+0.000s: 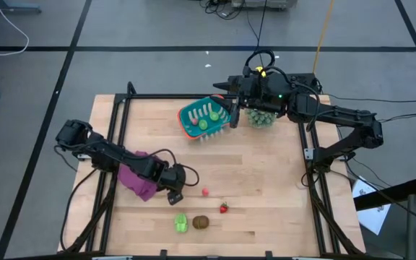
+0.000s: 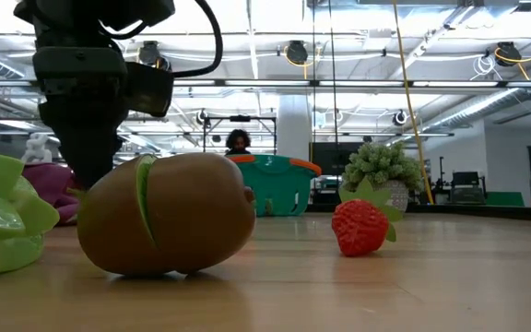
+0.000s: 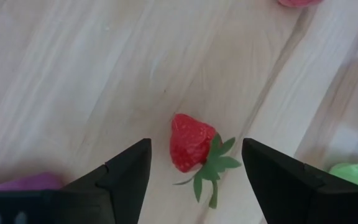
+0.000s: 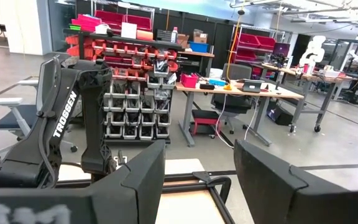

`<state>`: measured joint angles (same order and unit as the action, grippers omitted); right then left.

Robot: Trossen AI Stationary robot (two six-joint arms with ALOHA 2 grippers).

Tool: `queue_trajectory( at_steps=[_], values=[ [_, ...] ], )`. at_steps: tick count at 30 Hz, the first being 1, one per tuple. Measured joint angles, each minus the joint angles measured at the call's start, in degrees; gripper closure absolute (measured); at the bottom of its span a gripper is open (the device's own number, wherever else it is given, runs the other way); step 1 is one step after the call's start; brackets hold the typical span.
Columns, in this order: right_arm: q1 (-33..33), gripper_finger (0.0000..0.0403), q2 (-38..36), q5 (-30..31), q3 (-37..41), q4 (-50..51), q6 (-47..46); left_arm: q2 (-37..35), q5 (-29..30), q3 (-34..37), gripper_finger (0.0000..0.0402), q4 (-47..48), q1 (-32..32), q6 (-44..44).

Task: Pick and placing Produce into tupperware
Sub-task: Put the left strawberry into the blue basket

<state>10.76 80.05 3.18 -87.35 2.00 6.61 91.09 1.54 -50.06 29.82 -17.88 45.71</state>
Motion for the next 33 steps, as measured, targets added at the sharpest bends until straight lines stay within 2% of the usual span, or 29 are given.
queue_trajectory(
  at_steps=[19,29,33],
  values=[
    [0.0,0.022,0.0,-0.2,0.0,0.0,-1.2,4.1,0.0,-0.1,0.0147,-0.4,0.6,-0.5],
    [0.0,0.022,0.0,-0.2,0.0,0.0,-1.3,4.1,0.0,-0.1,0.0147,-0.1,0.6,-0.6],
    [0.0,0.022,0.0,-0.2,0.0,0.0,-1.3,4.1,0.1,-0.1,0.0159,0.0,0.6,-0.8]
  ],
)
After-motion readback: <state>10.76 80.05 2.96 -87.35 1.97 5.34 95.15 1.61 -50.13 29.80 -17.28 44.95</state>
